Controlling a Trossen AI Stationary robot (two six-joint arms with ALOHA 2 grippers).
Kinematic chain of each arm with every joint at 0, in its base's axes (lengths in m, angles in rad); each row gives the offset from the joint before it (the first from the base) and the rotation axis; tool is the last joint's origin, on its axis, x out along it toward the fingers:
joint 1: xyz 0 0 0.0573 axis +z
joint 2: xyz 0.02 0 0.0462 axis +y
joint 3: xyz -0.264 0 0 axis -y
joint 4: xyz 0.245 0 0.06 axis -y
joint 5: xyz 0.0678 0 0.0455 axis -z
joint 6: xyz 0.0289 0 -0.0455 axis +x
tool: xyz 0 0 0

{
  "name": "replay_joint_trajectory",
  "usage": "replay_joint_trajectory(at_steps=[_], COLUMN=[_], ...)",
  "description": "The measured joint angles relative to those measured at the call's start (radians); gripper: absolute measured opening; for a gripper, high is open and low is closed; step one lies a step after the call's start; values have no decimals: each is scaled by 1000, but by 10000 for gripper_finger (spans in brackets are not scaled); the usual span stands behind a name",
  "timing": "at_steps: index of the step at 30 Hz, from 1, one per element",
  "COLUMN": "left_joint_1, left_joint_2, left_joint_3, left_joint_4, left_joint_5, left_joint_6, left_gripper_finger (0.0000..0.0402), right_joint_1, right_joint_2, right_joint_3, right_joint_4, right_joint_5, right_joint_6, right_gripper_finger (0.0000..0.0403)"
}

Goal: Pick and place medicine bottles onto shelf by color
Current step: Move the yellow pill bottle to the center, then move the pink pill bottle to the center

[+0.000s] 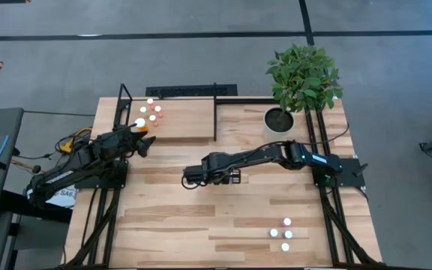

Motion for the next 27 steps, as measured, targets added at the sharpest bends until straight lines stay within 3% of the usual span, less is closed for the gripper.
replay_joint_trajectory(at_steps=[16, 27], left_joint_1=[0, 0], left_joint_2=[0, 0], left_joint_3=[0, 0], left_joint_4=[0, 0], left_joint_5=[0, 0], left_joint_6=[0, 0], left_gripper_finger=[309, 309], right_joint_1=[-6, -14], right_joint_2=[0, 0], right_joint_3=[0, 38], right_joint_4=[15, -46], right_joint_5=[-2, 15], right_joint_6=[-32, -31], right_gripper_finger=[195, 262])
